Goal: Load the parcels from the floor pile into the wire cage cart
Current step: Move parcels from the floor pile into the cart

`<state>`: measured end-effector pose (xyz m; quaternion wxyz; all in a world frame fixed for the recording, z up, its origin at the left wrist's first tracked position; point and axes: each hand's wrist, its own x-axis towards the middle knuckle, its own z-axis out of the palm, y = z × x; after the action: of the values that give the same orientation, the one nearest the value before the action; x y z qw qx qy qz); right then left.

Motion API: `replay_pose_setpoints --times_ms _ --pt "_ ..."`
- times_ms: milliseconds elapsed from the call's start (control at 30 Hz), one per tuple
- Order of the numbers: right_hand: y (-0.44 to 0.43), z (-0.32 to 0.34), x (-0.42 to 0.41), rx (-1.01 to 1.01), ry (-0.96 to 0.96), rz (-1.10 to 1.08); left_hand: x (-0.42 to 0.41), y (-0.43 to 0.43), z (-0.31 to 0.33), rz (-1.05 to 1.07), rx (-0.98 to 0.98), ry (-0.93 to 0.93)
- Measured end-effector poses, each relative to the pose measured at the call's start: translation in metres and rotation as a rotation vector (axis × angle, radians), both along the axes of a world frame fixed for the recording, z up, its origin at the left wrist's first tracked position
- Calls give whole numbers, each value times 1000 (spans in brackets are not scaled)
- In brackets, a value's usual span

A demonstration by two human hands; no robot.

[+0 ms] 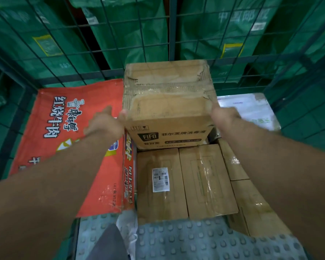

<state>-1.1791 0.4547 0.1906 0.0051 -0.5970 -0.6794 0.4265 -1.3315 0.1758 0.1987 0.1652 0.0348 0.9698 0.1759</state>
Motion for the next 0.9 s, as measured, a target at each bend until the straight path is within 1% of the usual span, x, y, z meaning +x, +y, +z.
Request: replay_pose_setpoints --times_ms 33,67,100,133,167,233,300,400,467,567,667,800,900 --pt "-13 0 19 29 -8 13 19 -11 5 18 64 -9" --pt "-26 -3 40 36 -17 83 45 -22 9 25 115 -35" --pt "-40 -8 63 -8 -56 174 74 -32 12 24 130 -75" --pt "-59 -14 90 -71 -113 259 106 -42 14 14 145 -131" --pt "-80 -18 119 -181 -174 318 140 -53 16 25 164 -201" --pt "-122 -24 170 -384 -209 380 202 -68 23 56 216 -331" --pt "-161 -17 212 -493 -162 391 255 -80 30 76 241 -387" --pt "-207 7 254 -568 -77 400 319 -97 38 144 287 -463" --pt "-231 26 275 -627 -62 383 355 -106 45 192 331 -496" --pt "-254 45 301 -711 -100 350 398 -122 65 297 419 -579" --pt "-274 62 319 -724 -111 330 424 -142 85 394 461 -621" --pt "-300 81 334 -734 -126 318 442 -171 102 452 500 -600" --pt "-323 92 344 -729 -170 410 459 -199 106 496 531 -605"
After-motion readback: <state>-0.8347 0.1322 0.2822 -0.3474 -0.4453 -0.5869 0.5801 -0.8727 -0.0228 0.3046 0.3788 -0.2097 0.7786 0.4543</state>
